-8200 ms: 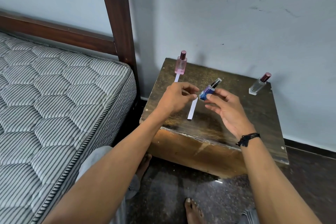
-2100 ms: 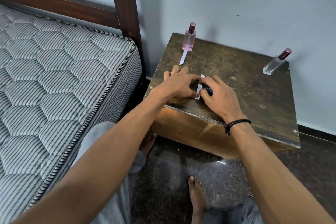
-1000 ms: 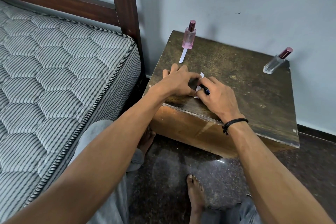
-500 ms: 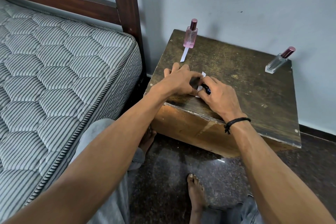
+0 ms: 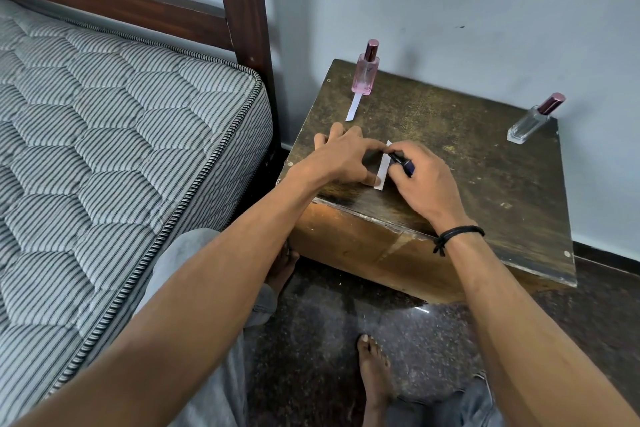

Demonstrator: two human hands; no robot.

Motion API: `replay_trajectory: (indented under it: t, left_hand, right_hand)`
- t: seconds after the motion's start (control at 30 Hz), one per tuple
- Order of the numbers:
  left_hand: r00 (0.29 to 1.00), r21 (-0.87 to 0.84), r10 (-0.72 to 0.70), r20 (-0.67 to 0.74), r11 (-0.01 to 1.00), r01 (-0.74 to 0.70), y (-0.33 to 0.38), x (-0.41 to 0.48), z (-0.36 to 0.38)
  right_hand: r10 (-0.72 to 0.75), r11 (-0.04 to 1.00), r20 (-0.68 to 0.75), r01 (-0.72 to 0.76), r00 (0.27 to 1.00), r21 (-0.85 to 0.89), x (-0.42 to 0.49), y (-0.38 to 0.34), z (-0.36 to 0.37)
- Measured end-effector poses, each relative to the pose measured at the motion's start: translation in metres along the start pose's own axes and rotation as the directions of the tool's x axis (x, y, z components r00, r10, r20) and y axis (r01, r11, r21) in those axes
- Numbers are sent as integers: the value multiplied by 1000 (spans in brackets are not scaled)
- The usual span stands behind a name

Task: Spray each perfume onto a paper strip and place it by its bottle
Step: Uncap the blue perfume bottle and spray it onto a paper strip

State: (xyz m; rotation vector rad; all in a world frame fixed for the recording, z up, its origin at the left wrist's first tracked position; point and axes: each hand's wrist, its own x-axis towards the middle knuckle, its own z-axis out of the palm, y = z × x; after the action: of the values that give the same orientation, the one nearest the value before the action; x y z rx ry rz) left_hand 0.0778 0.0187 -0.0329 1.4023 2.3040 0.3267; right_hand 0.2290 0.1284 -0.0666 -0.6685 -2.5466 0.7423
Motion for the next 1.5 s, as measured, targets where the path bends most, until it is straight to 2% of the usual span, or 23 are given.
replay_trajectory:
  t: [0.13, 0.3, 0.63, 0.8, 1.27, 1.43, 1.5]
  left_hand:
    - [1000, -21, 6, 5, 1000, -6, -3, 2, 1]
    - [1000, -34, 7, -8, 999, -7, -4, 3, 3]
    - [1000, -38, -9, 5, 999, 9, -4, 5, 4]
    - [1000, -28, -11, 10, 1000, 11, -3, 6, 4]
    - [1000, -40, -1, 8, 999, 1, -3, 4, 3]
    - [1000, -51, 0, 10, 999, 1, -3, 3, 2]
    - [1000, -62, -6, 9, 998, 6, -3, 2, 2]
  right_hand:
    - [2, 999, 61, -4, 998, 37, 5, 7, -8]
    - [-22, 999, 69, 19, 997, 41, 5, 6, -7]
    - [-123, 968, 66, 135, 990, -210, 6, 1, 0]
    - [-141, 949, 79, 157, 987, -274, 8, 2, 2]
    - [-202, 929, 102, 223, 974, -297, 8, 2, 3]
    - [-183, 930, 85, 200, 979, -308, 8, 3, 5]
    - [-146, 961, 55, 155, 988, -228, 8, 5, 5]
